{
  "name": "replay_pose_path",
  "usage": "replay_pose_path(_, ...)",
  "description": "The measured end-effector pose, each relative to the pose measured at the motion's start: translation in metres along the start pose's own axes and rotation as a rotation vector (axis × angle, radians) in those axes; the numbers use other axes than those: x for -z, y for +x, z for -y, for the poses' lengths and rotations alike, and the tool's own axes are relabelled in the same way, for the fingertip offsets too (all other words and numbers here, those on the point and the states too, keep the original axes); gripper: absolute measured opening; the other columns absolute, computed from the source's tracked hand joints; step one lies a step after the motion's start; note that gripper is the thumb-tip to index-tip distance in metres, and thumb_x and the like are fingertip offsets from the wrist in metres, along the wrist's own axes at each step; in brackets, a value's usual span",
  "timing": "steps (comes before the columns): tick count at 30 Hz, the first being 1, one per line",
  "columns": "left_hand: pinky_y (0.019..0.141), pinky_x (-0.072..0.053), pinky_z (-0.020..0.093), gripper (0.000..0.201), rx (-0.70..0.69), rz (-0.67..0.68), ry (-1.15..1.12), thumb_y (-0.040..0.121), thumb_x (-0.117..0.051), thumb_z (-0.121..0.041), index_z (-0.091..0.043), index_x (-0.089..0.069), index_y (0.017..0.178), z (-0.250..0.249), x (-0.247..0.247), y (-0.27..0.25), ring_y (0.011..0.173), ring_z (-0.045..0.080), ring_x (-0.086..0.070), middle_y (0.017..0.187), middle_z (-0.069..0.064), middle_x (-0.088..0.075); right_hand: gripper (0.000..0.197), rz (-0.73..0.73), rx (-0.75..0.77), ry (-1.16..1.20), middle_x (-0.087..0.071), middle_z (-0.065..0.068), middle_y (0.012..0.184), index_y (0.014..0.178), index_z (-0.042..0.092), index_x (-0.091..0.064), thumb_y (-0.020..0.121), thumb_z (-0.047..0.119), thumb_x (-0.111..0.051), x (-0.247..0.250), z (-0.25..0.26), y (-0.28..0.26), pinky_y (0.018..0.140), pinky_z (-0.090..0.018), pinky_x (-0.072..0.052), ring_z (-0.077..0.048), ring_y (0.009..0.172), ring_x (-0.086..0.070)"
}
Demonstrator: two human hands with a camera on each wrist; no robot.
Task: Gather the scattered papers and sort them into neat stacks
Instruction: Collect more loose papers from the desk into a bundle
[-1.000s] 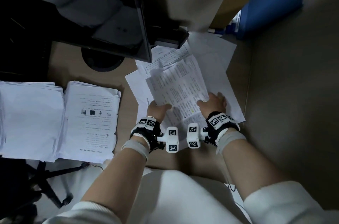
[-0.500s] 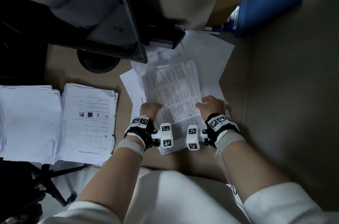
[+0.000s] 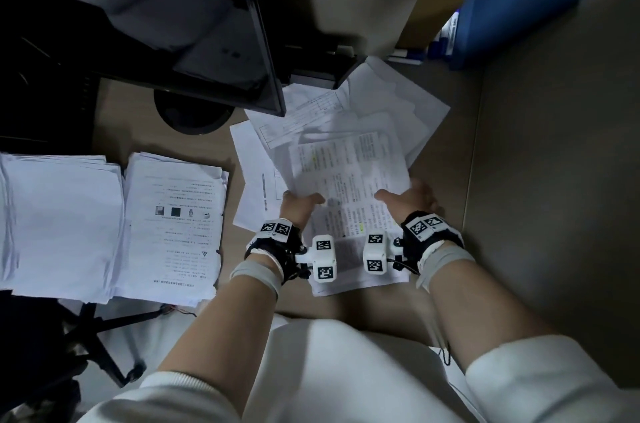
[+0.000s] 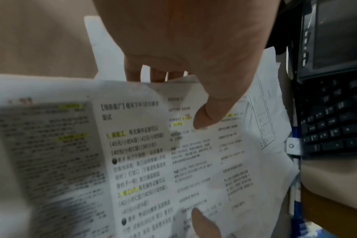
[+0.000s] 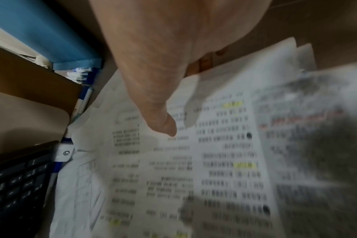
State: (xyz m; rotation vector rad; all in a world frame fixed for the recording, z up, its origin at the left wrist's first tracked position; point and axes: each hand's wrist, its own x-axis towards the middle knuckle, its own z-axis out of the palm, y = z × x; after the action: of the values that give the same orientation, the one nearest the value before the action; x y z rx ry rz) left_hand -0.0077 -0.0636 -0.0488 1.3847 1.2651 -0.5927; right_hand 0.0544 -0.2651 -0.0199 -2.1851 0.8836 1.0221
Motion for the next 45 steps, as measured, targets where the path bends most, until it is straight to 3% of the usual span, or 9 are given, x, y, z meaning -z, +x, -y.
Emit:
replay_pose_path(5, 0.087, -0.059, 0.047, 0.061, -0.016, 0.072, -0.018, 0.060, -0.074, -0.022, -0.001, -0.062, 0.116, -0.005, -0.012, -0.024, 0.095, 0.034, -0.069, 0.107, 0.016, -0.071, 0.062, 0.074, 0.045, 0.025, -0.057, -0.007, 0.132, 0.137, 0.013, -0.048, 0.083, 0.031, -0.073, -0.003, -0.002, -0.014, 0.079, -0.027, -0.041, -0.027, 0.109, -0.057)
replay_pose_path(12, 0.091, -0.058, 0.052, 0.052, -0.051, 0.092, -0.051, 0.056, -0.068, -0.015, -0.004, -0.063, 0.106, 0.003, 0.004, -0.027, 0.102, 0.038, -0.069, 0.109, 0.019, -0.071, 0.037, 0.058, 0.169, 0.084, -0.066, 0.001, 0.110, 0.128, 0.020, -0.056, 0.092, 0.015, -0.060, 0.004, -0.018, -0.030, 0.051, -0.019, -0.035, -0.015, 0.074, -0.059)
replay_pose_path(16, 0.093, -0.056, 0.056, 0.037, -0.026, 0.110, -0.035, 0.072, -0.067, -0.004, 0.000, -0.065, 0.109, 0.007, 0.008, -0.041, 0.102, 0.040, -0.068, 0.108, 0.023, -0.070, 0.032, 0.123, 0.138, 0.142, -0.070, 0.000, 0.108, 0.120, 0.016, -0.061, 0.088, 0.012, -0.058, -0.005, -0.023, -0.037, 0.057, -0.022, -0.043, -0.011, 0.071, -0.062)
replay_pose_path(19, 0.091, -0.056, 0.058, 0.039, -0.036, 0.079, -0.021, 0.058, -0.065, -0.005, -0.003, -0.066, 0.097, 0.017, 0.012, -0.045, 0.102, 0.043, -0.067, 0.107, 0.025, -0.071, 0.026, 0.117, 0.112, 0.128, -0.068, -0.001, 0.100, 0.111, 0.017, -0.063, 0.087, 0.011, -0.058, -0.009, -0.033, -0.041, 0.060, -0.023, -0.043, -0.014, 0.071, -0.061)
replay_pose_path(26, 0.082, -0.056, 0.042, 0.020, -0.122, 0.017, 0.015, 0.075, -0.063, 0.012, 0.004, -0.066, 0.092, 0.026, 0.021, -0.067, 0.087, 0.030, -0.062, 0.091, 0.016, -0.067, 0.020, 0.046, 0.081, 0.228, -0.071, -0.005, 0.095, 0.099, 0.012, -0.068, 0.082, 0.009, -0.061, -0.007, -0.051, -0.058, 0.066, -0.027, -0.045, -0.023, 0.075, -0.064)
replay_pose_path(31, 0.087, -0.060, 0.047, 0.069, -0.157, 0.041, -0.035, 0.064, -0.072, -0.004, 0.000, -0.050, 0.129, 0.036, 0.019, -0.056, 0.099, 0.030, -0.069, 0.111, 0.013, -0.070, 0.018, -0.022, 0.087, 0.264, -0.070, -0.007, 0.093, 0.092, 0.010, -0.064, 0.078, 0.021, -0.064, -0.003, -0.052, -0.065, 0.066, -0.030, -0.046, -0.026, 0.076, -0.064)
replay_pose_path(35, 0.091, -0.058, 0.052, 0.095, -0.068, 0.001, 0.082, 0.047, -0.078, -0.033, -0.009, -0.049, 0.134, 0.066, 0.020, -0.032, 0.104, 0.036, -0.067, 0.123, 0.015, -0.066, 0.024, 0.067, 0.089, 0.177, -0.068, -0.006, 0.096, 0.101, 0.013, -0.063, 0.084, 0.029, -0.063, -0.007, -0.063, -0.066, 0.070, -0.029, -0.048, -0.025, 0.077, -0.063)
replay_pose_path(40, 0.083, -0.060, 0.047, 0.039, -0.150, -0.003, 0.245, 0.068, -0.067, -0.026, -0.003, -0.065, 0.099, 0.068, 0.024, -0.069, 0.092, 0.033, -0.068, 0.101, 0.012, -0.070, 0.022, 0.100, 0.113, 0.063, -0.067, 0.000, 0.090, 0.102, 0.016, -0.064, 0.091, 0.032, -0.053, -0.013, -0.078, -0.070, 0.051, -0.022, -0.034, -0.015, 0.064, -0.057)
replay_pose_path(45, 0.066, -0.055, 0.037, 0.022, -0.254, -0.037, 0.126, 0.070, -0.066, -0.022, -0.004, -0.061, 0.081, 0.046, 0.023, -0.072, 0.074, 0.029, -0.065, 0.085, 0.012, -0.072, 0.021, 0.052, 0.147, 0.268, -0.063, -0.003, 0.099, 0.106, 0.011, -0.059, 0.091, 0.024, -0.052, -0.007, -0.064, -0.069, 0.062, -0.027, -0.038, -0.023, 0.077, -0.056)
